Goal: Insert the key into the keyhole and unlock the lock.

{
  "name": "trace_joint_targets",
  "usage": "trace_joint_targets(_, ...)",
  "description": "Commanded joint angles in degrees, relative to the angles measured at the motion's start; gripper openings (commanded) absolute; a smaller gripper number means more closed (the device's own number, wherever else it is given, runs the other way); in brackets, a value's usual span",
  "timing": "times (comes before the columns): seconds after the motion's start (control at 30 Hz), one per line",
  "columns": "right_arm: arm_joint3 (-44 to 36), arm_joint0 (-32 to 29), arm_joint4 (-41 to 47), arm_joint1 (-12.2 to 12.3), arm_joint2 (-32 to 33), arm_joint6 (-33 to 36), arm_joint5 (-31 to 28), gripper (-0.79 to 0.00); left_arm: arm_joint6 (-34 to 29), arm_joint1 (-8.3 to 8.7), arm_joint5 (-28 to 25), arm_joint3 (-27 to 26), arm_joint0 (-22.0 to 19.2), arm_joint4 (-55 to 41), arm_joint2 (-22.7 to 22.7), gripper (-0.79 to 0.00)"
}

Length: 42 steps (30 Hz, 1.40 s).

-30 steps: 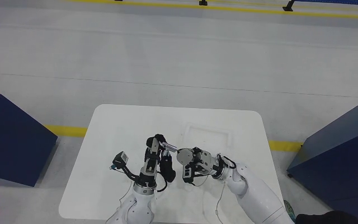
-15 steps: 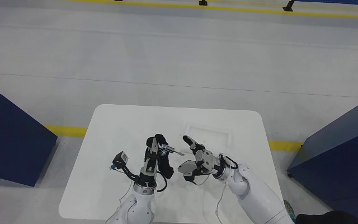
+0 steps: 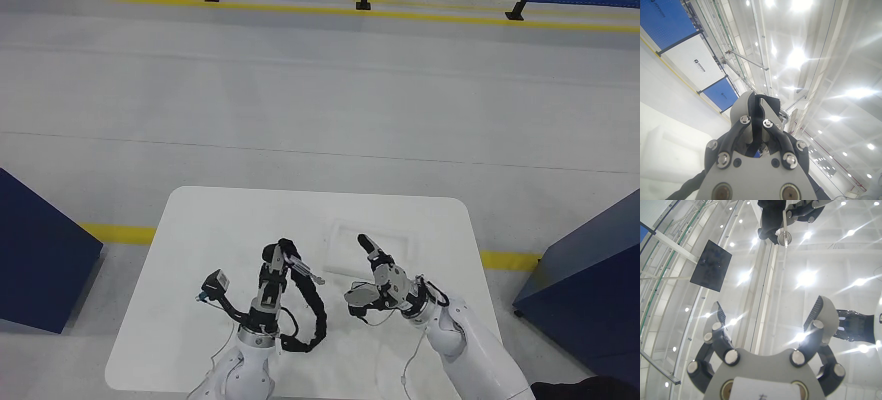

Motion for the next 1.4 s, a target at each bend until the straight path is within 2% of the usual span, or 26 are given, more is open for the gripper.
trace_joint_targets(0.0, -0.1, -0.3, 0.0, 0.0, 0.3, 0.3, -0.1, 0.000, -0.3, -0.08, -0.2, -0.7, 0.2, -0.4, -0.4, -0.785)
trace_joint_targets(0.53, -0.2, -4.1, -5.2, -0.2, 6.0, 8.3, -3.3, 0.000, -0.3, -0.28, -1.3, -8.0, 5.3, 0.1, -5.3, -0.785)
trace_joint_targets(1.37, -0.8, -4.8, -6.1, -0.2, 7.4, 9.2, -3.2, 0.000, -0.5, -0.65, -0.6, -8.5, 5.7, 0.2, -5.4, -0.785)
